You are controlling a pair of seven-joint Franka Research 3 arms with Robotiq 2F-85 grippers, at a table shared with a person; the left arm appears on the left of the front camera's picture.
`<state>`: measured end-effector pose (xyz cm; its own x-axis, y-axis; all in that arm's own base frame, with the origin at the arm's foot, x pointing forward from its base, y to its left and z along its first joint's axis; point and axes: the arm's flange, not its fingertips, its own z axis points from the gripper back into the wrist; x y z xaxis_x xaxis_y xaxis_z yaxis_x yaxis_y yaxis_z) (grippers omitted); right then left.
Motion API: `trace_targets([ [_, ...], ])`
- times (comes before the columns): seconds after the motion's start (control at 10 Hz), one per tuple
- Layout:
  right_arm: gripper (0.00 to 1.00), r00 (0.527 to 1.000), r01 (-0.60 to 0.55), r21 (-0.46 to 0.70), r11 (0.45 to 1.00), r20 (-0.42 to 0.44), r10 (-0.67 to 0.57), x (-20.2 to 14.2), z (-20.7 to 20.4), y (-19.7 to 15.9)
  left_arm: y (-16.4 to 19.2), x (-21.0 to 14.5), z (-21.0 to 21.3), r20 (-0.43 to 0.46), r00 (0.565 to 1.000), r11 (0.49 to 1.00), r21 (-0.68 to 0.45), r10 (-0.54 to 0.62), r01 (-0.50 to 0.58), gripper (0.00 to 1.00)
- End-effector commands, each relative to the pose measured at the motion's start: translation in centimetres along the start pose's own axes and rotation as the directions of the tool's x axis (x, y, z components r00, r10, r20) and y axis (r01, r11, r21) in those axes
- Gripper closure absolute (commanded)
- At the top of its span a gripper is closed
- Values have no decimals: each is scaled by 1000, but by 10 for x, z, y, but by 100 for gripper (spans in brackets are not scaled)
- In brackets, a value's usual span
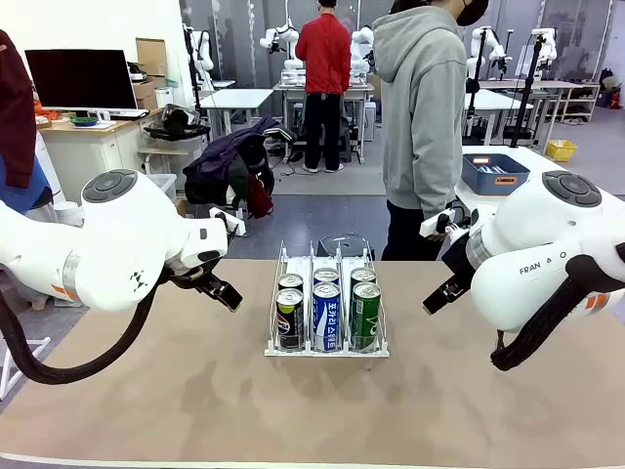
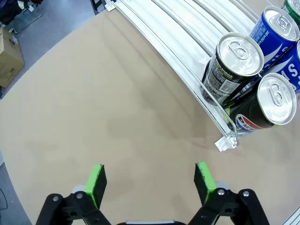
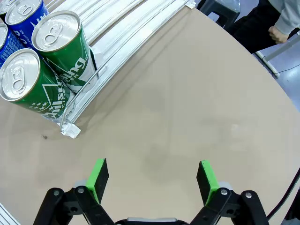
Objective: Fill the beverage cans into the dispenser.
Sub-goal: Pick up the Sprite handed by the human.
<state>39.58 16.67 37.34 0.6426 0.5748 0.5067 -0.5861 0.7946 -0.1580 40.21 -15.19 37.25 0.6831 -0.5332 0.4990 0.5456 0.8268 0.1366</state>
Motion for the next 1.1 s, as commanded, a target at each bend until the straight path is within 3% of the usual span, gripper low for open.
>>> trace_targets([
  [0.0, 0, 1000, 1, 0, 1000, 0, -1, 0, 0, 0, 0, 0, 0, 0, 1000, 1000, 0, 1, -1, 0],
  [0.7, 0, 1000, 0, 0, 1000, 0, 0, 0, 0, 0, 0, 0, 0, 0, 1000, 1000, 0, 0, 0, 0],
  [0.8, 0, 989, -143, 237, 961, 14, 144, -6, 14, -3, -33, -18, 14, -71, 995, 994, -75, 73, -78, 0],
  [0.9, 0, 975, -223, 330, 917, 76, 209, 0, 24, -14, -47, -18, 22, -69, 995, 983, -164, 68, -78, 0],
  [1.0, 0, 976, -208, 368, 906, 144, 165, -6, 35, 13, -30, -15, 42, -79, 996, 960, -279, -40, 17, 0],
])
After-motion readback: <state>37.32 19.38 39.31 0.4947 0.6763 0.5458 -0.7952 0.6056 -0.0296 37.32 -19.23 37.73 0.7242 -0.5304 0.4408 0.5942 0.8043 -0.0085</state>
